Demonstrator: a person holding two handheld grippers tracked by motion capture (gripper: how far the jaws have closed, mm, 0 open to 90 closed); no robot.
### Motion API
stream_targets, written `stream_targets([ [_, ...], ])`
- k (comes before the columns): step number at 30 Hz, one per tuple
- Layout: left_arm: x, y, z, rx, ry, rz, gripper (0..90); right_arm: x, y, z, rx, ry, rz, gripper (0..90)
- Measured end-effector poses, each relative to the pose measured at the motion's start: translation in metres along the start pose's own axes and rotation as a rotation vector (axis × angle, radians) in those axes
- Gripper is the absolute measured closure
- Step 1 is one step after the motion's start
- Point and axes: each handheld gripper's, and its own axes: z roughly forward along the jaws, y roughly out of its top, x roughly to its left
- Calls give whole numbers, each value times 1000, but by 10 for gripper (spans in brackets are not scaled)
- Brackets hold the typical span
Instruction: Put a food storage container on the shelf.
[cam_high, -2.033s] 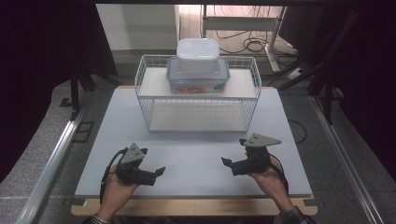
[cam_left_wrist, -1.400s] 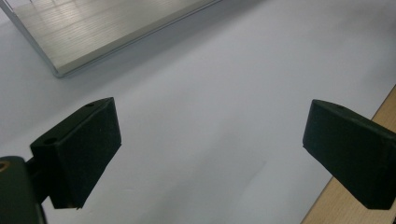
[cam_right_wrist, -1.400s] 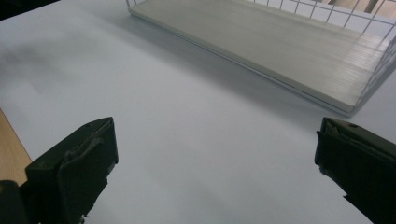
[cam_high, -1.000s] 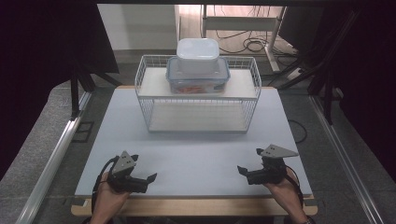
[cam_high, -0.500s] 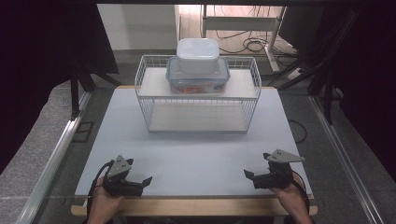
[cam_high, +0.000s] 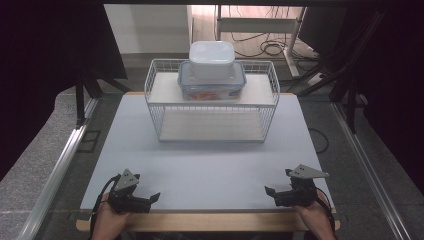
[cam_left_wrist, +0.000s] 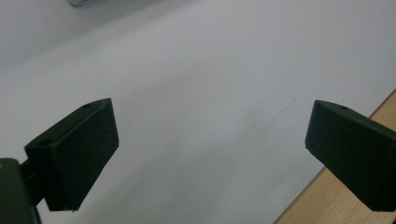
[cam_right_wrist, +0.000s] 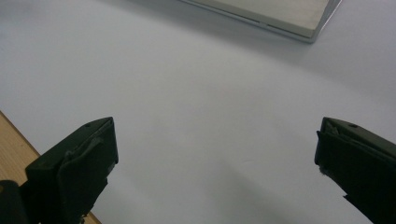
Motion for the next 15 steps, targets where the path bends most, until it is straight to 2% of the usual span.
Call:
stream_targets([
  [5, 2, -2, 4, 41, -1, -10, 26, 0, -4, 3, 24, 3, 3, 0],
  [11, 3, -3, 6, 59, -5, -17, 26, 1, -6, 6, 44, 6, -2, 0],
  [15, 2, -2, 6, 52, -4, -15, 26, 1, -6, 7, 43, 2, -3, 0],
])
